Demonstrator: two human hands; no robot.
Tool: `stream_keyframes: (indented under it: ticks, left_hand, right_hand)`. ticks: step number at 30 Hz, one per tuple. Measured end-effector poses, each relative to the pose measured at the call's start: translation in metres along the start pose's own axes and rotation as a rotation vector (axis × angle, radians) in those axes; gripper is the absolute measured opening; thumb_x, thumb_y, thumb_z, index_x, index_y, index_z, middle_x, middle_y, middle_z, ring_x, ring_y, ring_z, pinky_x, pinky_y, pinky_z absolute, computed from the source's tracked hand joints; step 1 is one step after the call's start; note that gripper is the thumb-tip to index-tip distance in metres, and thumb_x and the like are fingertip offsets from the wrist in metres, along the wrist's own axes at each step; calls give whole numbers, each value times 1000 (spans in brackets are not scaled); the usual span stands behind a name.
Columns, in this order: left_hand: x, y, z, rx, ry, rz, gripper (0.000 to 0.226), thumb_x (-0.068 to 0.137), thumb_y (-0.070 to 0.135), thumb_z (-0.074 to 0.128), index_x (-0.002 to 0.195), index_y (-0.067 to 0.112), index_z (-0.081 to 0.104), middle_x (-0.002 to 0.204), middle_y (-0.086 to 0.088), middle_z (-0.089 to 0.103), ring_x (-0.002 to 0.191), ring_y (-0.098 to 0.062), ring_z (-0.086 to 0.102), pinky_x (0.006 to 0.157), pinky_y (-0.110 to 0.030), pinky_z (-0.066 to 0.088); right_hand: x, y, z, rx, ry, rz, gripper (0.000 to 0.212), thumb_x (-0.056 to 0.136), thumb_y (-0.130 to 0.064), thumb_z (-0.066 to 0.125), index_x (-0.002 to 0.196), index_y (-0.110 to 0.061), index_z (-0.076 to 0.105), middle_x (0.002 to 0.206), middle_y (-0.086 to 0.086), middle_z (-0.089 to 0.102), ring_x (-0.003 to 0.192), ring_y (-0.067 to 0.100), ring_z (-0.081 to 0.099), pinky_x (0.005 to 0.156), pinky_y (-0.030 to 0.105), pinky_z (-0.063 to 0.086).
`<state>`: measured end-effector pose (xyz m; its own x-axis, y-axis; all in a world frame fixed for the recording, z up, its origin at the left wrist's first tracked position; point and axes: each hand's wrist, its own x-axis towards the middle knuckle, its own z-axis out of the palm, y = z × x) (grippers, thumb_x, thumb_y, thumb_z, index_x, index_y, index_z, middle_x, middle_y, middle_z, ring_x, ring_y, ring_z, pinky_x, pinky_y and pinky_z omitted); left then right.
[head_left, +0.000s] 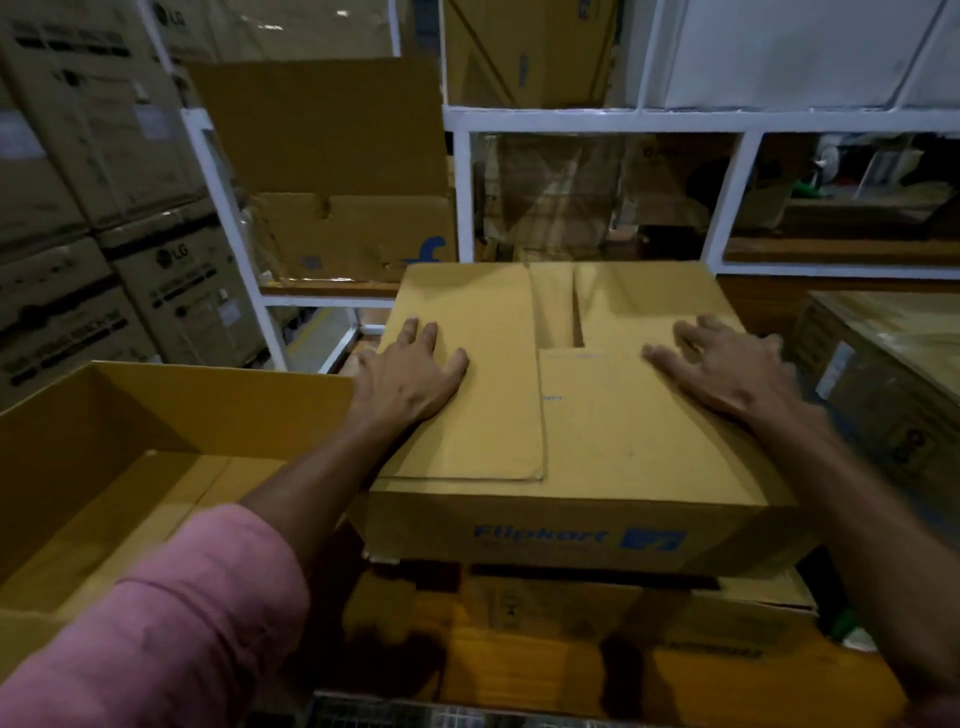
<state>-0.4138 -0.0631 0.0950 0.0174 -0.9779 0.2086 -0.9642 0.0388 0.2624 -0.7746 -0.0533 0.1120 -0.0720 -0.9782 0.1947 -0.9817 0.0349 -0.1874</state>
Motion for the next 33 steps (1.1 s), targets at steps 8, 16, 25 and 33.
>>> stream_keyframes:
  ticks: [8,16,25,33]
  left_hand:
    - [-49,-135,-112,37,129,-43,80,94,71,28,159,25,33,171,-4,19,147,-41,34,116,-62,27]
    - [-91,-278,-178,91,176,-148,82,91,74,26,157,28,37,169,-10,23,144,-41,38,115,-60,31]
    - [-104,-373,-187,66,150,-206,71,101,63,33,158,20,38,168,-11,26,146,-39,36,117,-57,30]
    - [-102,-430,-180,94,61,-273,74,98,66,32,157,22,40,166,-9,31,144,-39,38,113,-56,32]
  right_hand:
    - [-38,-155,-19,34,75,-116,80,93,-80,27,150,-26,44,160,10,36,137,44,41,111,66,26]
    - [-71,-310,-8,132,47,-214,94,79,-88,22,145,-26,49,159,7,37,134,47,41,103,66,33]
    - [-50,-408,24,116,37,-339,94,79,-89,18,131,-22,59,132,6,52,119,43,51,101,68,37]
    - [-44,-460,66,81,-72,-382,75,93,-75,27,128,-18,61,136,12,53,122,39,52,109,69,26]
